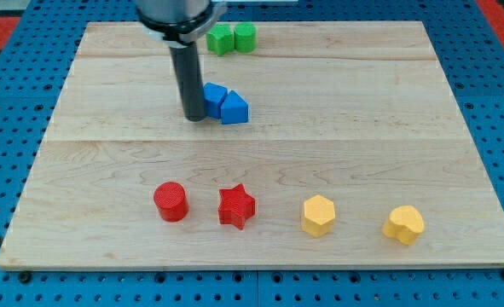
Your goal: Separate the blue blocks
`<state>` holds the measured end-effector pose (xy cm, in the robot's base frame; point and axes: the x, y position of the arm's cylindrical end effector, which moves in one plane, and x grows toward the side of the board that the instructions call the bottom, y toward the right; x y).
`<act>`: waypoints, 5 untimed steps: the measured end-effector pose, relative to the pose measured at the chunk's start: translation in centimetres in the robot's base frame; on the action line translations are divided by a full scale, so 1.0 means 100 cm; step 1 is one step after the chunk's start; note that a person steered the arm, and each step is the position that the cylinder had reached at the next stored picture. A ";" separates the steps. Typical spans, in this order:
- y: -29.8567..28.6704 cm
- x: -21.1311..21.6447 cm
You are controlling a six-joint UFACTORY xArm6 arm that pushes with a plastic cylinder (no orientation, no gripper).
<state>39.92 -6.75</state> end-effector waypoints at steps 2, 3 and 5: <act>0.042 0.013; 0.067 -0.006; 0.023 -0.014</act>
<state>38.49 -4.45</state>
